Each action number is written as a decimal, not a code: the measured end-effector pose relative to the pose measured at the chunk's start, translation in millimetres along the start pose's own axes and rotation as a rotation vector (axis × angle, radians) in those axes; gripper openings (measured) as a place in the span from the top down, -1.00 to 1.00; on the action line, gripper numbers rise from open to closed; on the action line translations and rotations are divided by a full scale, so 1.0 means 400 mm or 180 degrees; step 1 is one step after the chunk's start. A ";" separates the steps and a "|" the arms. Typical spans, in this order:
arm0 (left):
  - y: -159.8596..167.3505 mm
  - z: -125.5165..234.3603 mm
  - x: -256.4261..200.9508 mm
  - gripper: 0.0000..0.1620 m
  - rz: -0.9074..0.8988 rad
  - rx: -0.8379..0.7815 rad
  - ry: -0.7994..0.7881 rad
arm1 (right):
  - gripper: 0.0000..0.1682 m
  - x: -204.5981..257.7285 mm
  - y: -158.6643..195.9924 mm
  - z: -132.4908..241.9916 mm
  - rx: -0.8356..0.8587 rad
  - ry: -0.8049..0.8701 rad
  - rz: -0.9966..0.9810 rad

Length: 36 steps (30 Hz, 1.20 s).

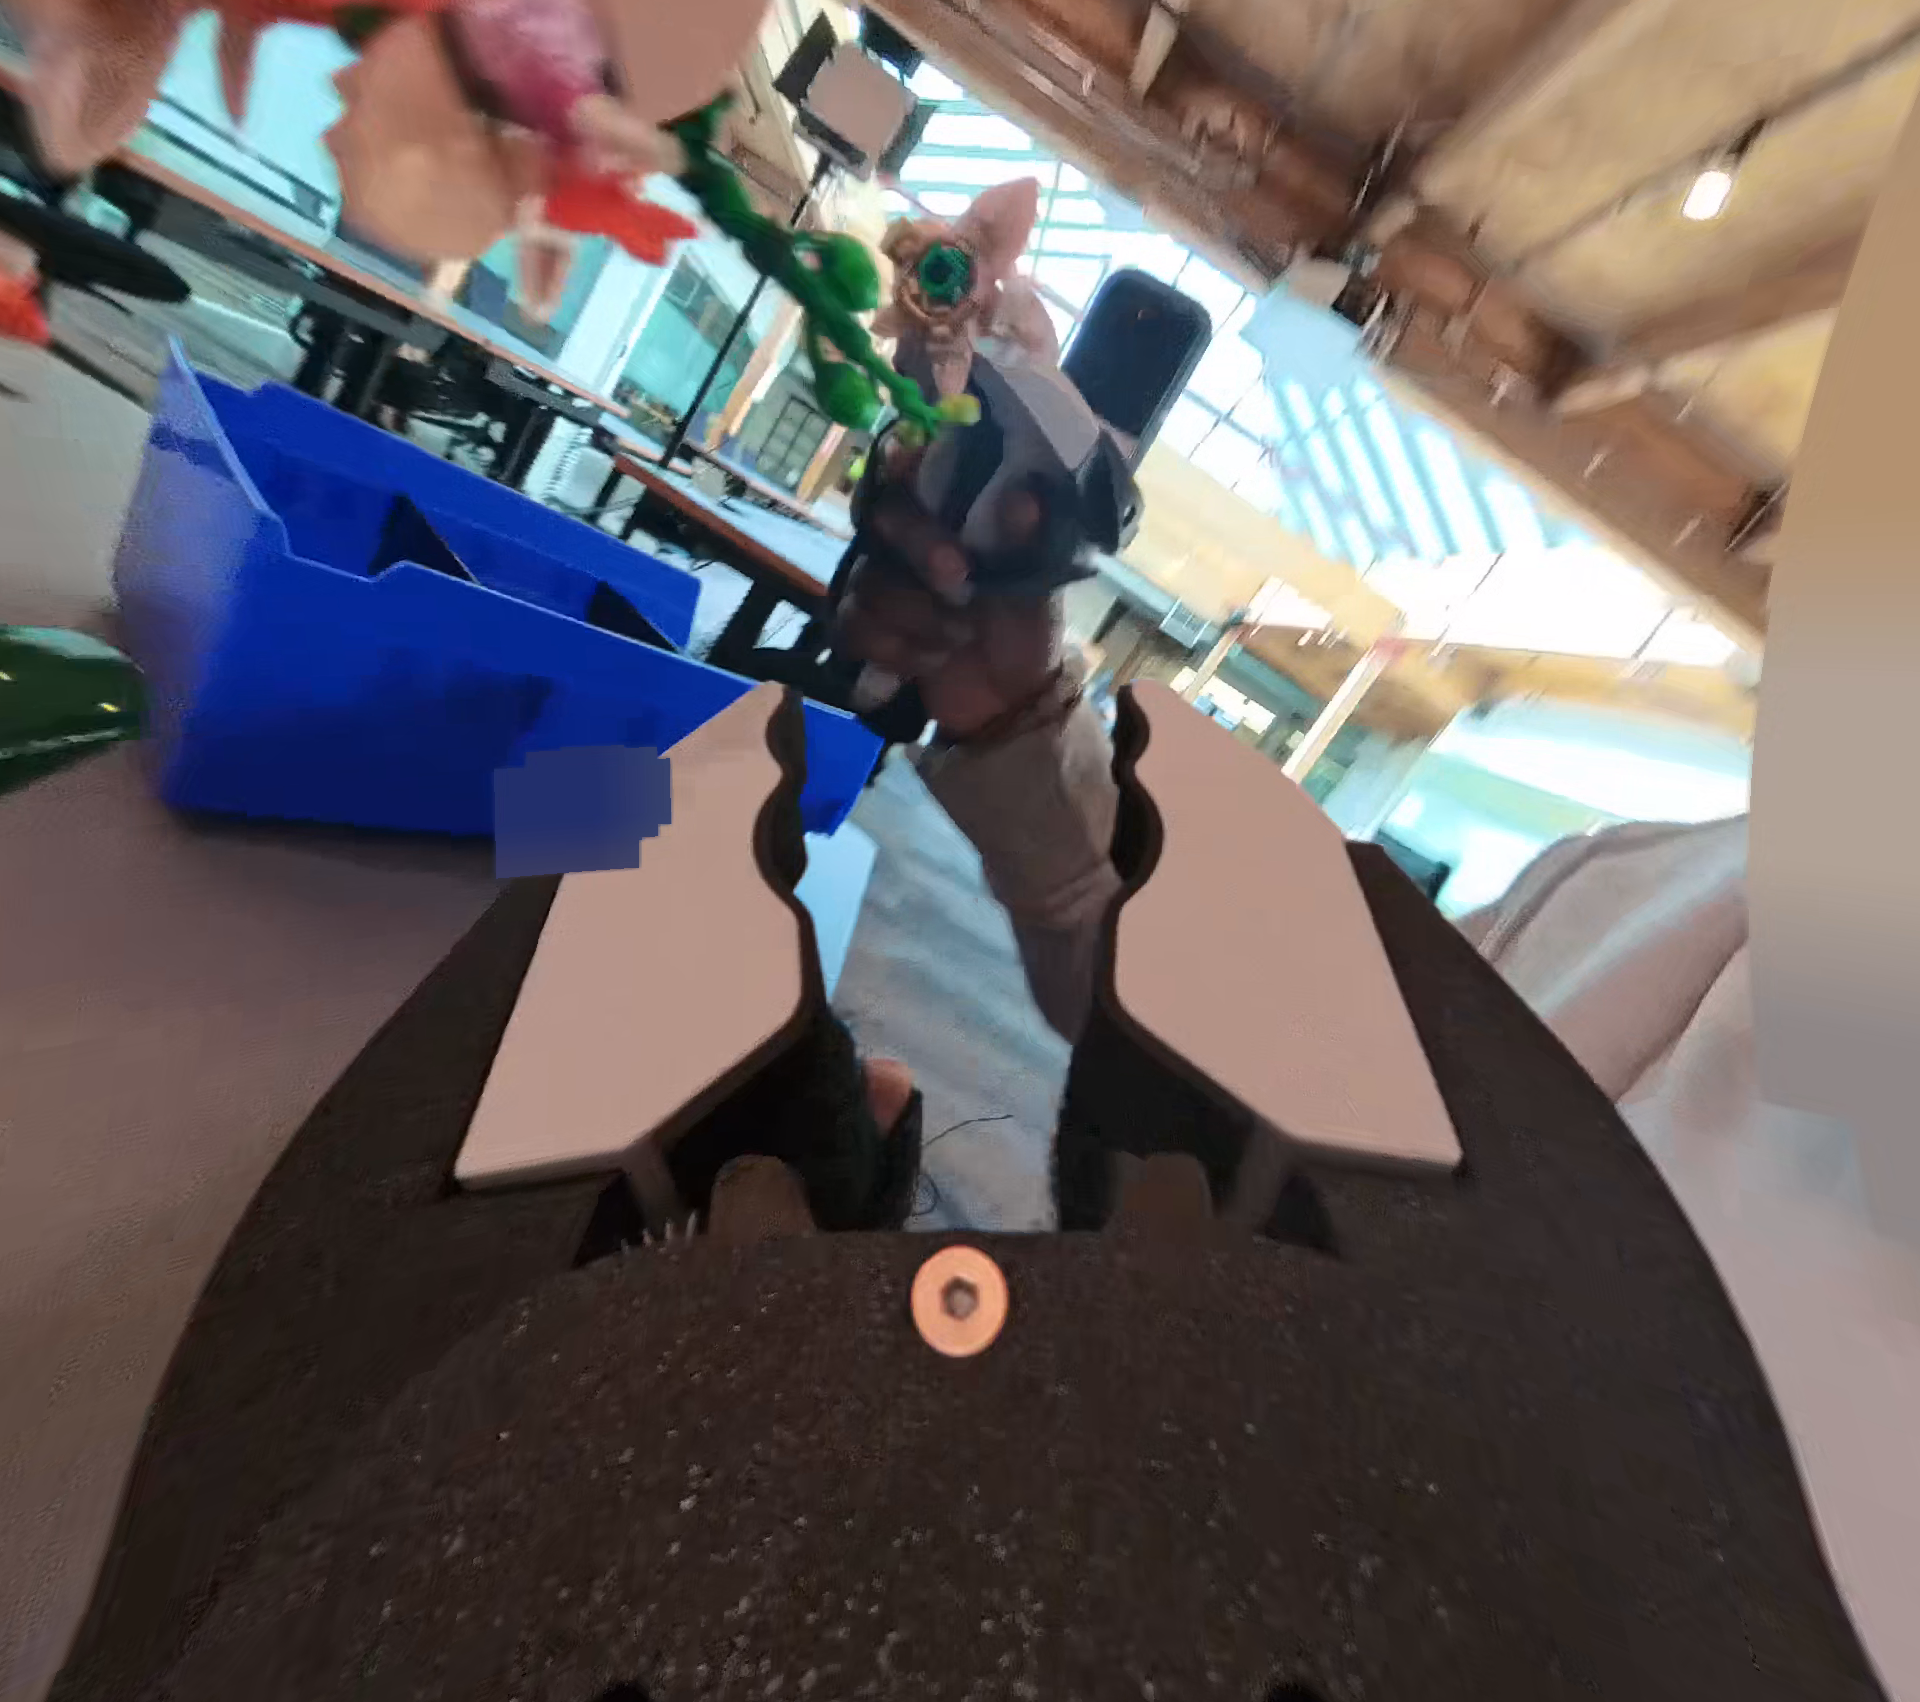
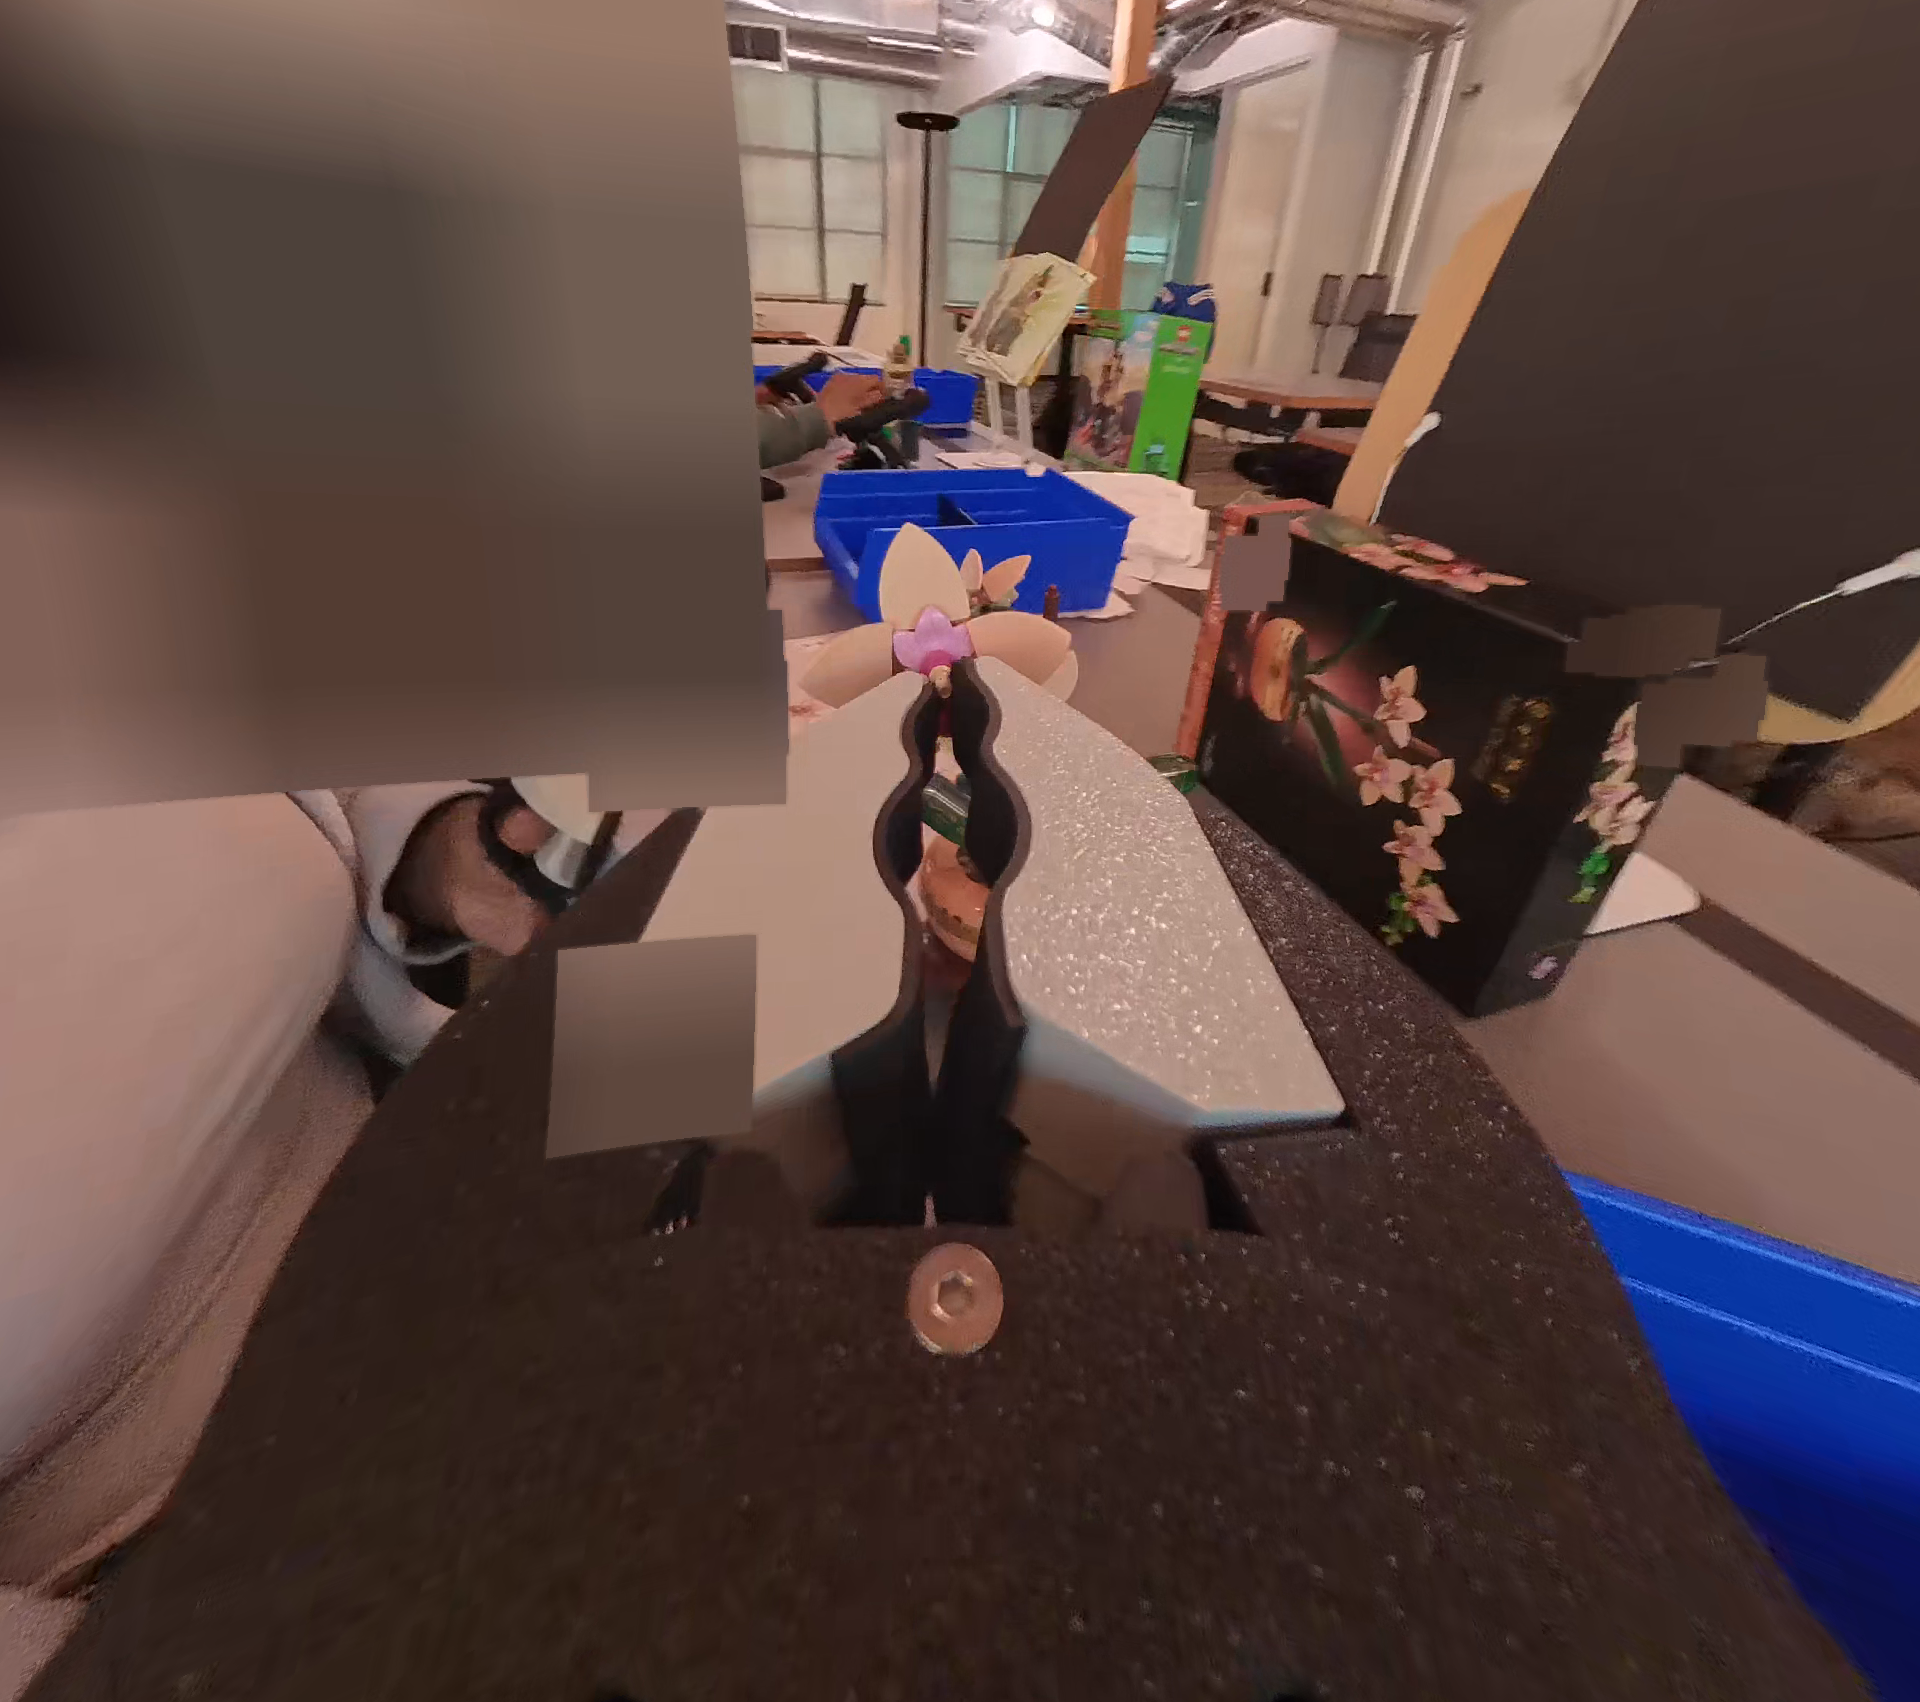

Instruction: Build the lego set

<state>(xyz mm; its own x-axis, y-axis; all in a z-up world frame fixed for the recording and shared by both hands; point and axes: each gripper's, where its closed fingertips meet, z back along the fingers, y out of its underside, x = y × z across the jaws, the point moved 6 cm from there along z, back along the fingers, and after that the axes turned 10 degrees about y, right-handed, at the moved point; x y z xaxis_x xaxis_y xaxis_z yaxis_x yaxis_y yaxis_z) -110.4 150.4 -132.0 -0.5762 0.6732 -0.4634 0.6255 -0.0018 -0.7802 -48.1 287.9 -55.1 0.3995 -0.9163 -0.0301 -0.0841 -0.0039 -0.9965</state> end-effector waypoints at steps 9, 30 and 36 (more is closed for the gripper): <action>-0.058 -0.009 0.052 0.49 0.0582 -0.1290 0.0077 | 0.97 -0.016 0.000 -0.018 0.0236 -0.0330 -0.0152; -0.098 -0.044 0.103 0.86 0.0586 -0.2295 0.0741 | 0.97 -0.049 -0.093 -0.150 0.2264 -0.0963 0.0583; -0.101 -0.042 0.101 0.92 0.0541 -0.2292 0.0762 | 0.97 -0.041 -0.102 -0.155 0.2352 -0.0802 0.0570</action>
<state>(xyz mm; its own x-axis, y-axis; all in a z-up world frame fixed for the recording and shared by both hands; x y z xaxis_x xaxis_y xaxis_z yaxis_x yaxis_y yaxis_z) -150.2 190.1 -112.3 -0.3638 0.8482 -0.3850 0.9299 0.3065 -0.2035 -107.7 278.2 -9.2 0.6387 -0.7595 -0.1234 0.4248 0.4817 -0.7665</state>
